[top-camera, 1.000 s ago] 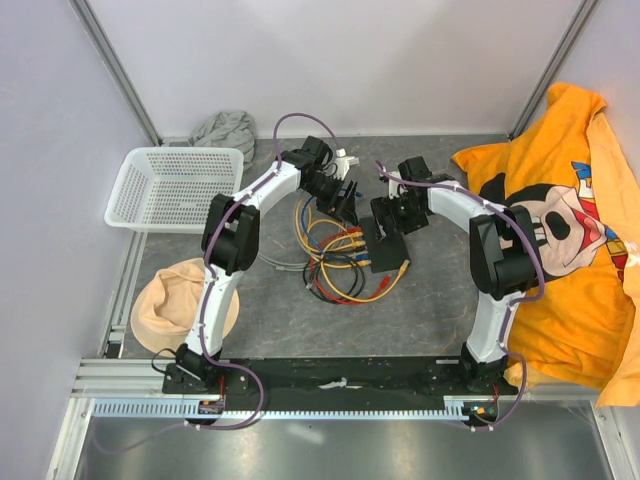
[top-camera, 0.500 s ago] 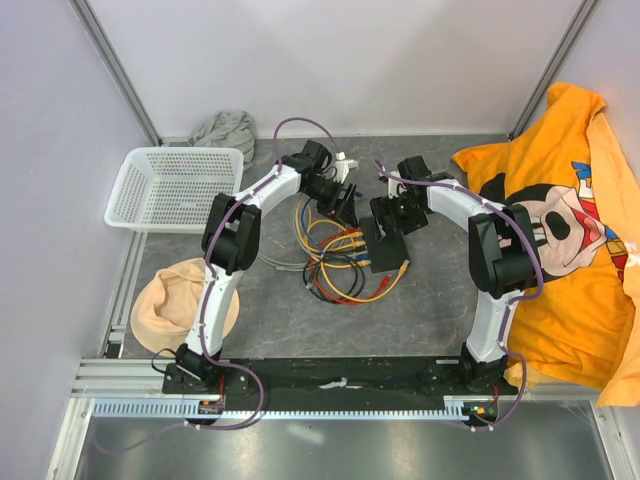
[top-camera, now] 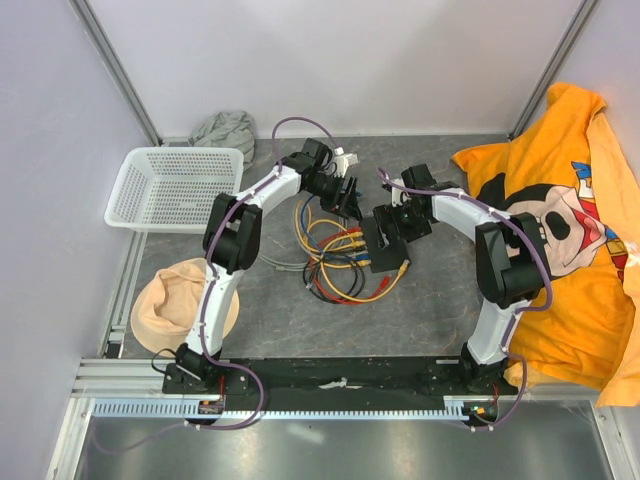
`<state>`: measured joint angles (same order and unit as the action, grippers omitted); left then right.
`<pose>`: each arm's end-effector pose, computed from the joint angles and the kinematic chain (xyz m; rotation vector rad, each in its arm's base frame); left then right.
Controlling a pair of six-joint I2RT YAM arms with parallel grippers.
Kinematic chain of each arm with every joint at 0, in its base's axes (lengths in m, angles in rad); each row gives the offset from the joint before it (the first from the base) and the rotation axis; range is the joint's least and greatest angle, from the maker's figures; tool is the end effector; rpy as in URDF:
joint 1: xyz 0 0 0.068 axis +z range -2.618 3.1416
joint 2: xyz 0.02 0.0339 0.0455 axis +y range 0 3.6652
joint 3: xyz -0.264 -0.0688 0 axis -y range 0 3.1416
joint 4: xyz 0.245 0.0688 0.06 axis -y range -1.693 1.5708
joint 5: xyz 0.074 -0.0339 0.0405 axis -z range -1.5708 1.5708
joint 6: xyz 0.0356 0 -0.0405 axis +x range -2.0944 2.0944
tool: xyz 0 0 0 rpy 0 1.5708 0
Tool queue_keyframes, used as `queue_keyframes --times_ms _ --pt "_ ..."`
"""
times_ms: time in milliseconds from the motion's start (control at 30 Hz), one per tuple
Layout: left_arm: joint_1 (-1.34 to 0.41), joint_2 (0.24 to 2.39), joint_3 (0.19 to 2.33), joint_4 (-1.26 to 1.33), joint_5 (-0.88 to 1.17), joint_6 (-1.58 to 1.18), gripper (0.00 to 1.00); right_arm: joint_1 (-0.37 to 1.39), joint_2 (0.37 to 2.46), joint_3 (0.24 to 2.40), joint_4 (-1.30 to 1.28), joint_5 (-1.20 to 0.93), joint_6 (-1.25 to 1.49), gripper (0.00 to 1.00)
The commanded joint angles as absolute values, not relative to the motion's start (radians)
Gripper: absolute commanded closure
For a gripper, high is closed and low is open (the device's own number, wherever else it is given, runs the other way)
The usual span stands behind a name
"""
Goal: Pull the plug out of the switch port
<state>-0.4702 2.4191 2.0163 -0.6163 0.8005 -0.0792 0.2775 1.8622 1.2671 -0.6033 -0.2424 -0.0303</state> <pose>0.4509 -0.2578 0.1631 0.7982 2.4522 -1.2393 0.3553 0.1101 0.1776 -0.4883 2.7326 0.3999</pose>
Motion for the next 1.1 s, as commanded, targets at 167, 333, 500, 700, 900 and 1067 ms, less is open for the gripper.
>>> queue_keyframes --times_ms 167,333,500,700,900,1067 --pt "-0.462 2.488 2.004 -0.561 0.833 -0.143 0.32 0.281 1.838 1.256 -0.601 -0.207 -0.071 0.02" --pt "-0.462 2.487 1.959 -0.56 0.867 -0.149 0.36 0.282 1.858 1.269 -0.597 -0.213 -0.072 0.02" --pt "-0.462 2.491 1.956 -0.563 0.871 -0.144 0.38 0.281 1.876 1.293 -0.592 -0.212 -0.072 0.02" --pt "-0.46 2.505 1.947 -0.581 0.913 -0.129 0.4 0.285 1.888 1.298 -0.581 -0.213 -0.067 0.02" --pt "-0.459 2.513 1.95 -0.586 0.942 -0.114 0.45 0.284 1.885 1.296 -0.581 -0.212 -0.064 0.02" --pt "-0.457 2.514 1.951 -0.589 0.946 -0.109 0.47 0.285 1.888 1.301 -0.583 -0.213 -0.064 0.02"
